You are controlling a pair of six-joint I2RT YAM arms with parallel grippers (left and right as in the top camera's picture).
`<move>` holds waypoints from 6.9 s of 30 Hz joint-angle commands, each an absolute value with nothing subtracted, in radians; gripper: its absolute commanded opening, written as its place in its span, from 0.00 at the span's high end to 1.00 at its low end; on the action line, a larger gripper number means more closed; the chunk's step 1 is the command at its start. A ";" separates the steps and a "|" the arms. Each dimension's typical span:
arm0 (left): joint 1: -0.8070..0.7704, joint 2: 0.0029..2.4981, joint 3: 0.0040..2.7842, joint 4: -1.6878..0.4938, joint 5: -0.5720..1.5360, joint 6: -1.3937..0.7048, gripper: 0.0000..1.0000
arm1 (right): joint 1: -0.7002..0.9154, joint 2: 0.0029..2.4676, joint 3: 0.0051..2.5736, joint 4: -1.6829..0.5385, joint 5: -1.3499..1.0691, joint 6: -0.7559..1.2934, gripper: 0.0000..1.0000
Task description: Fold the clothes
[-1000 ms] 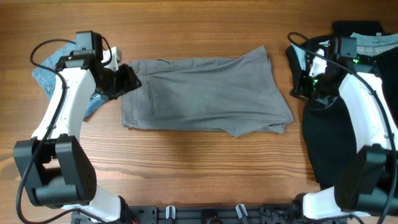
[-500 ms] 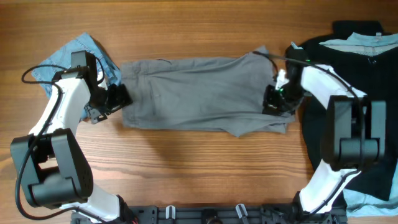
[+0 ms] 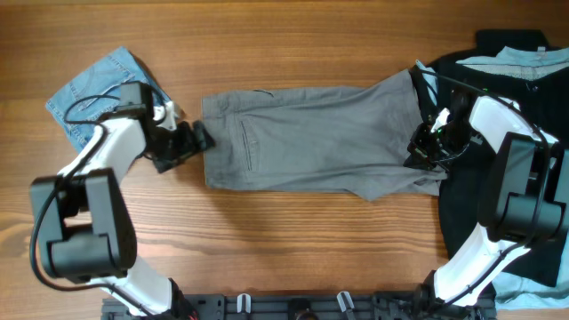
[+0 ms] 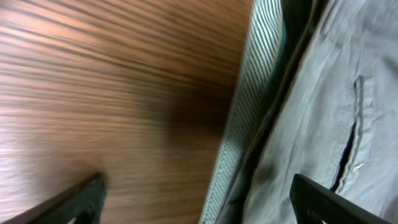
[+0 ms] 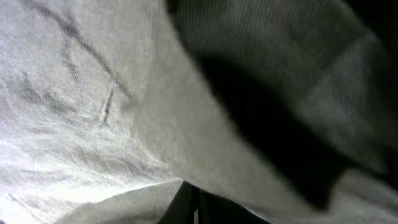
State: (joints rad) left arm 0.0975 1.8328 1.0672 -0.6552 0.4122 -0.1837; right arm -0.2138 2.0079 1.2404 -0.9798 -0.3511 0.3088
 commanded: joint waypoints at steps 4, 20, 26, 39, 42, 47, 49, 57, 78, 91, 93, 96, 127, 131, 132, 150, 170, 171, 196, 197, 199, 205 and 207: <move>-0.006 1.991 1.051 -0.530 0.516 -0.173 0.08 | -0.200 2.064 1.219 -0.950 -0.278 0.288 0.96; -0.016 2.036 1.093 -0.746 0.561 -0.133 0.96 | -0.200 2.045 1.219 -0.962 -0.278 0.290 0.96; 0.144 1.914 1.367 -1.208 0.368 -0.133 0.96 | -0.200 1.869 1.225 -0.981 -0.278 0.287 0.96; -0.048 1.827 1.864 -1.490 0.257 -0.115 0.96 | -0.200 1.644 1.225 -0.933 -0.282 0.290 0.95; -0.144 1.885 1.863 -1.457 0.188 -0.186 0.96 | -0.200 1.644 1.225 -0.935 -0.282 0.290 0.95; -0.315 2.009 1.863 -1.426 0.224 -0.288 0.96 | -0.200 1.644 1.225 -0.934 -0.282 0.289 0.95; -0.390 2.047 1.863 -1.410 0.223 -0.328 0.96 | -0.200 1.644 1.225 -0.932 -0.282 0.289 0.95; -0.619 2.175 1.863 -1.349 0.155 -0.402 0.00 | -0.200 1.644 1.225 -0.933 -0.282 0.287 0.95; -0.184 1.977 2.027 -1.570 0.050 -0.345 0.96 | 0.243 1.654 1.217 -0.864 -0.561 -0.166 0.92; -0.109 1.977 1.376 -1.185 0.364 -0.292 0.96 | 0.474 2.025 1.217 -0.962 -0.405 -0.102 0.96; -0.109 1.977 1.292 -1.147 0.378 -0.292 0.96 | 0.463 2.070 1.217 -0.983 -0.254 0.104 0.96; -0.109 1.977 1.195 -1.105 0.377 -0.292 0.96 | 0.415 2.057 1.220 -1.041 -0.114 0.299 0.96; -0.145 1.983 1.356 -0.687 0.416 -0.292 0.93 | 0.302 1.875 1.277 -0.904 -0.197 0.093 0.96; -0.170 2.037 1.311 -0.541 0.388 -0.296 0.95 | 0.305 1.795 1.275 -0.691 -0.379 0.022 0.96; -0.170 2.050 1.311 -0.538 0.384 -0.296 0.96 | 0.307 1.802 1.270 -0.658 -0.409 0.010 0.96; -0.116 1.971 1.544 -0.813 0.378 -0.294 0.78 | 0.149 1.922 1.251 -0.771 -0.173 0.220 0.96; -0.310 1.877 0.918 -0.679 0.319 -0.673 0.96 | 0.149 1.631 1.251 -0.764 -0.287 0.070 0.89; -0.246 1.877 0.931 -0.621 0.293 -0.668 0.96 | 0.153 1.633 1.251 -0.746 -0.310 0.041 0.89; -0.273 1.879 1.127 -0.902 0.327 -0.506 0.81 | 0.238 2.083 1.251 -0.854 -0.130 0.272 0.96; -0.272 1.879 1.091 -0.862 0.317 -0.511 0.94 | 0.237 2.083 1.251 -0.853 -0.130 0.272 0.96; -0.251 1.880 1.016 -0.751 0.247 -0.583 0.96 | 0.237 2.083 1.251 -0.857 -0.131 0.273 0.96; -0.072 1.877 1.043 -0.622 0.266 -0.606 0.92 | 0.237 1.984 1.282 -0.936 -0.150 0.204 0.96; -0.016 1.875 1.084 -0.662 0.384 -0.557 0.73 | 0.238 1.899 1.284 -0.929 -0.198 0.164 0.92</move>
